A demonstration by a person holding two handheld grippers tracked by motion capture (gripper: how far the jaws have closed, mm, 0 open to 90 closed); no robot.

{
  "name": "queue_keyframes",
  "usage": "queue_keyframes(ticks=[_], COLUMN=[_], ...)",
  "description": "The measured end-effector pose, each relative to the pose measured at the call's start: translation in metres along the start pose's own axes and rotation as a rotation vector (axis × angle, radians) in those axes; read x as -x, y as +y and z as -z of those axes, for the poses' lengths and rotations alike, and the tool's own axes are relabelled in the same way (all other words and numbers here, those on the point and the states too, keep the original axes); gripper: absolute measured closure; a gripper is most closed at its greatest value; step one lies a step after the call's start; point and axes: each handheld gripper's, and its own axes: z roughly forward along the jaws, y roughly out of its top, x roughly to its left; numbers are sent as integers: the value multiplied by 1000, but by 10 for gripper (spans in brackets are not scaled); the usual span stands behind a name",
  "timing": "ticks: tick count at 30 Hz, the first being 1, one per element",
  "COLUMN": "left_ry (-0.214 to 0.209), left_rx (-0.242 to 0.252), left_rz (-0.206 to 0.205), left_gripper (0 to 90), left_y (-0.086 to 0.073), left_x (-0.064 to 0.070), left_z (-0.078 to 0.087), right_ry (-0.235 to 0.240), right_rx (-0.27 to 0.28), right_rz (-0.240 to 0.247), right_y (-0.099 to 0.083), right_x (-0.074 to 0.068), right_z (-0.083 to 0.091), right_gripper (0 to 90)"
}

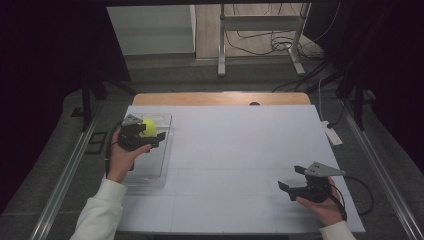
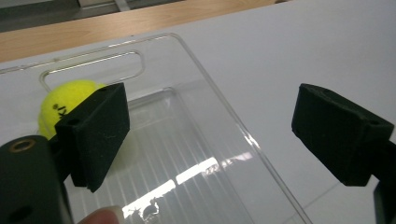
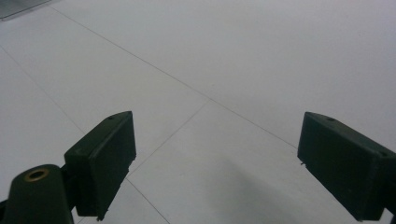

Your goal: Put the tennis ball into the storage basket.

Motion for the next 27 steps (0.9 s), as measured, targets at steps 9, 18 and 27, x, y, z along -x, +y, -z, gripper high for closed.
queue_keyframes(ticks=[9,18,27], left_ry=[-59,-89,-101], left_rx=[14,15,15], left_rz=[-24,-39,-52], left_gripper=[123,124,126], left_y=[-11,-21,-36], left_x=[17,30,41], left_z=[10,19,30], right_ry=[-6,-8,-5], right_rx=[-3,-4,1], right_rz=[1,4,4], right_y=[0,1,1], right_x=[0,-1,-1], right_z=[0,1,1], right_gripper=[119,118,118])
